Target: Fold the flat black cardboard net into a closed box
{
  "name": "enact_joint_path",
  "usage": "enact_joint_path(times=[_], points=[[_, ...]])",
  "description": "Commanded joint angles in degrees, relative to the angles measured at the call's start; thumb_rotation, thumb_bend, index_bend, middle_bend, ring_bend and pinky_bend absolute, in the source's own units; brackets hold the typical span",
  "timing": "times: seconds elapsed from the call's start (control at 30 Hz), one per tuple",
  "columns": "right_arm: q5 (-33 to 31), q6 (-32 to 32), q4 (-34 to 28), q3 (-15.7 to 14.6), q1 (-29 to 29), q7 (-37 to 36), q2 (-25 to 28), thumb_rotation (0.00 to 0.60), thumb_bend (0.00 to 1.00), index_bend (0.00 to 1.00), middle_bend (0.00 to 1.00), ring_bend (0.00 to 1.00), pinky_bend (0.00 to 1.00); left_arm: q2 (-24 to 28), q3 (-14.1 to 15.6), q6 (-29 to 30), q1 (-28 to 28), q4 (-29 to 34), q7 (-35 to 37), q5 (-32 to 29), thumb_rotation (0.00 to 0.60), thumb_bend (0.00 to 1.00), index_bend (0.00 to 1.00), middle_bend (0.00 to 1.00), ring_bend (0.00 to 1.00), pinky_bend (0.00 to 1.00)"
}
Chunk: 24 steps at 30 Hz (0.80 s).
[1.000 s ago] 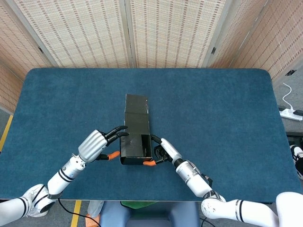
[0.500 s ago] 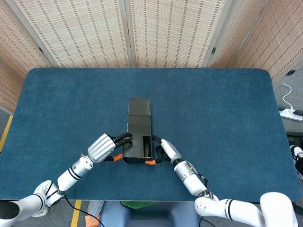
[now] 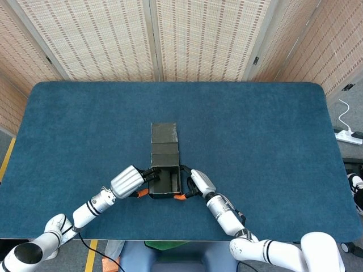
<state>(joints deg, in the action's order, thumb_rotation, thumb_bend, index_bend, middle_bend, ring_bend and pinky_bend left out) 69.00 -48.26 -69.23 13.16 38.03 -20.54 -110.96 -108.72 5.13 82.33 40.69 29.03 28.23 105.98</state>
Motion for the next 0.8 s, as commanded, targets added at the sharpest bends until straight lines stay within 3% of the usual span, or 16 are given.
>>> enact_joint_path(times=[0.03,0.47,0.8], points=[[0.4,-0.5,0.4,-0.1,-0.2,0.1,-0.3,0.600,0.32,0.40,0.54,0.76,1.00,-0.4,1.1,0.2,0.3,-1.2,-0.3,0.6,0.600,0.28,0.42,0.38,0.71,0.91],[1.9,-1.4,-0.1,-1.1,-1.1,0.5,-0.4,0.600,0.32,0.40,0.54,0.75,1.00,1.9,5.2,-3.4,3.1,0.7,-5.0,2.6,0.600,0.28,0.47,0.43,0.71,0.91],[2.7,-1.6,-1.5,-1.7,-1.7,0.5,0.3,0.600,0.32,0.40,0.54,0.75,1.00,4.1,6.3,-5.6,4.9,4.9,-8.5,3.0,0.600,0.28,0.69,0.63,0.72,0.90]])
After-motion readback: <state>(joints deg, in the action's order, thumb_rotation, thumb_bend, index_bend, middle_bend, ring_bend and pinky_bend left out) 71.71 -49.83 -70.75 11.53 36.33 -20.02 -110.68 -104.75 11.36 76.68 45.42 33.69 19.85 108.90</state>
